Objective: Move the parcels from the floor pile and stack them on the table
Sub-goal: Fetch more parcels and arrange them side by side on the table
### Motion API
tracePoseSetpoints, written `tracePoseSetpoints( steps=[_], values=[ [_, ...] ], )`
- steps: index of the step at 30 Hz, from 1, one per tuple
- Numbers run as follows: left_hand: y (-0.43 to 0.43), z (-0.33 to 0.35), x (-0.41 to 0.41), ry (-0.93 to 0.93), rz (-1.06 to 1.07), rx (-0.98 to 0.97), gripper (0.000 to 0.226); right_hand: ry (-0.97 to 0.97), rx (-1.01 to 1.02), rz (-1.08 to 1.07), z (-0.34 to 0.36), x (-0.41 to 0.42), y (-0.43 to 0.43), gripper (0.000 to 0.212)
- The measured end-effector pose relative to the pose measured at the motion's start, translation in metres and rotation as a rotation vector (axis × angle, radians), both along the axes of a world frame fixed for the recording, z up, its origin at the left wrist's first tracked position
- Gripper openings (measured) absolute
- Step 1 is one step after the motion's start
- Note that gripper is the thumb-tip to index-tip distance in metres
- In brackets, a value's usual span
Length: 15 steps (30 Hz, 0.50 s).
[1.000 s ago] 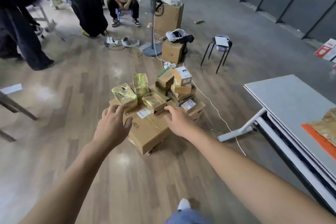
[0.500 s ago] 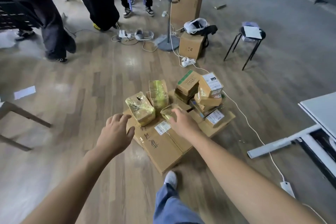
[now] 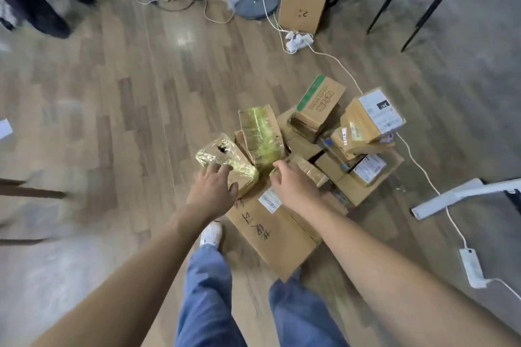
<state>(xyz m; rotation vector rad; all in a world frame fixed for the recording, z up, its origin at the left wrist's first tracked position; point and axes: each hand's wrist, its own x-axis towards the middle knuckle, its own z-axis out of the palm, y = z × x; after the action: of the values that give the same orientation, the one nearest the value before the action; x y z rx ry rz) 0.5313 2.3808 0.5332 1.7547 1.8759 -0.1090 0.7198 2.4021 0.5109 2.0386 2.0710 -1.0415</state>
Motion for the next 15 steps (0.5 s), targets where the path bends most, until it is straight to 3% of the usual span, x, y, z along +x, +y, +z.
tracePoseSetpoints(
  steps=[8,15],
  values=[
    [0.123,-0.123,-0.065,0.016,-0.182,-0.171,0.049,0.009,-0.226,-0.315,-0.115,-0.073,0.033,0.041],
    [0.172,-0.22,-0.103,0.032,-0.166,-0.324,0.046,0.092,-0.41,-0.634,-0.19,-0.104,0.045,0.051]
  ],
)
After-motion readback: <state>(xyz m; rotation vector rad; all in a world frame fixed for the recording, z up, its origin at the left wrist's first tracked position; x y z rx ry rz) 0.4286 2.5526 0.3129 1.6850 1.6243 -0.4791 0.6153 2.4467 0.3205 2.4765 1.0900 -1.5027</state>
